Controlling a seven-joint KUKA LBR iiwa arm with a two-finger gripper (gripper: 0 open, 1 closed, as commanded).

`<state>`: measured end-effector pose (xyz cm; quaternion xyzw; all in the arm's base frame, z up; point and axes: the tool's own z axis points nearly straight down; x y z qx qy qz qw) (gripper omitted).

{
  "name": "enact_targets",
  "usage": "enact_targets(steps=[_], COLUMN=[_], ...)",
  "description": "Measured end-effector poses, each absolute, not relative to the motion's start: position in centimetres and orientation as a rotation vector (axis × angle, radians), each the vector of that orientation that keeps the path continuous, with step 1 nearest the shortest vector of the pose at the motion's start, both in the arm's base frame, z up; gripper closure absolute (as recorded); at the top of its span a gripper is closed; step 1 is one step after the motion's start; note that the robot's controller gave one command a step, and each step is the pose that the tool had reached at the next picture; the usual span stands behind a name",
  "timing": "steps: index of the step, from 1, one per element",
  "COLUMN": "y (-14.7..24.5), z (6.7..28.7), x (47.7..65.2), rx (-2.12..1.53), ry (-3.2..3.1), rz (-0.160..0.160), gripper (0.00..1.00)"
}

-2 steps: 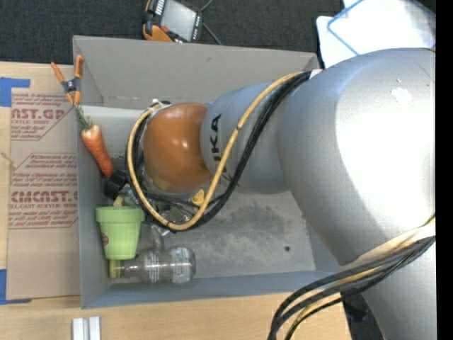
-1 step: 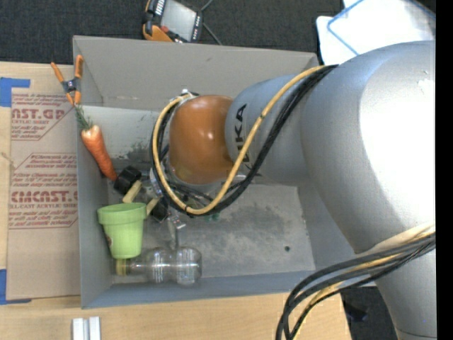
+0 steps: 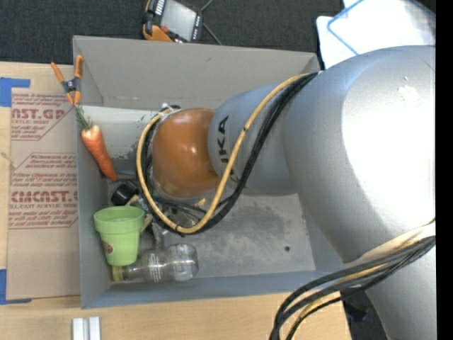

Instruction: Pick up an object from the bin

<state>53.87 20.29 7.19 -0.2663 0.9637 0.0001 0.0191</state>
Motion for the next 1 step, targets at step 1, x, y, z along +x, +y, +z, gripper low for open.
enact_targets(steps=[1], y=[20.29], z=[7.19], x=[53.87], rx=[-0.827], ry=[2.991], rz=[0.001], gripper=[1.00])
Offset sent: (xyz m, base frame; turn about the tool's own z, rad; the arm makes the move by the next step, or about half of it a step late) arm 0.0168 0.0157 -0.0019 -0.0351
